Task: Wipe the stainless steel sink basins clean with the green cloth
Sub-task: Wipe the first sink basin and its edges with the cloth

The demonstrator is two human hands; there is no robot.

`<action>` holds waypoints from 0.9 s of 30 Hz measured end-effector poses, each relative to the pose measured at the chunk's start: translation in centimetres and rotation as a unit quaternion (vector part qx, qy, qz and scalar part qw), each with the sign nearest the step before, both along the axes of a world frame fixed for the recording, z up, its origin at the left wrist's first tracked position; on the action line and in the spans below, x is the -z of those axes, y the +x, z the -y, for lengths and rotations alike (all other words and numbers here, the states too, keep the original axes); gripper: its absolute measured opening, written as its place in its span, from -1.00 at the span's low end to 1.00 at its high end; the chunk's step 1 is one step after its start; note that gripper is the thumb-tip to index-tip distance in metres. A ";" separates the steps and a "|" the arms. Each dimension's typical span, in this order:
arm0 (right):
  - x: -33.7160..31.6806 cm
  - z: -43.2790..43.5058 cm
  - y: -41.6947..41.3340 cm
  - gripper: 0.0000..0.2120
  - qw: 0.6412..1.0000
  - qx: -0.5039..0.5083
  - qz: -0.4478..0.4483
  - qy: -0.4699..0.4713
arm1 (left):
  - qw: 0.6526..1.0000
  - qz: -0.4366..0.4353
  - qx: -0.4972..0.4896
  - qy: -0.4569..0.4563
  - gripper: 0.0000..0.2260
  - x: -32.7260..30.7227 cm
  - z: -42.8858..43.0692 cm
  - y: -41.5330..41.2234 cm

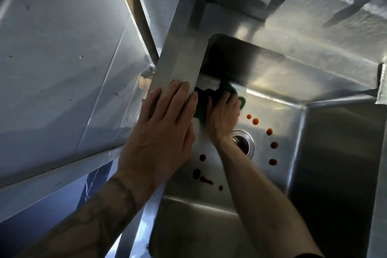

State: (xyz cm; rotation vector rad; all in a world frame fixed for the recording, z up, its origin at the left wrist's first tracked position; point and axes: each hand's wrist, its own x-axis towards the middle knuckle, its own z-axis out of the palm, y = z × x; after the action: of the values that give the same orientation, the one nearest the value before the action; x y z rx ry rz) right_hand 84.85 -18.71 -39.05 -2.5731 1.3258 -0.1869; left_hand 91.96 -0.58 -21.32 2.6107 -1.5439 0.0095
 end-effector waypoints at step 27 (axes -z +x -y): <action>0.4 2.3 -5.0 -0.60 0.978 -0.196 -0.072 0.030 | 1.000 0.001 -0.001 0.007 -0.50 -0.4 0.3 -0.1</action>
State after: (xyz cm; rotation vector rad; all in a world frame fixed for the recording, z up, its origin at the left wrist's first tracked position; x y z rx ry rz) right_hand 79.85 -21.06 -39.48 -2.7727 0.8213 0.1102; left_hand 91.85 -0.84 -20.97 2.6241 -1.5464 0.0015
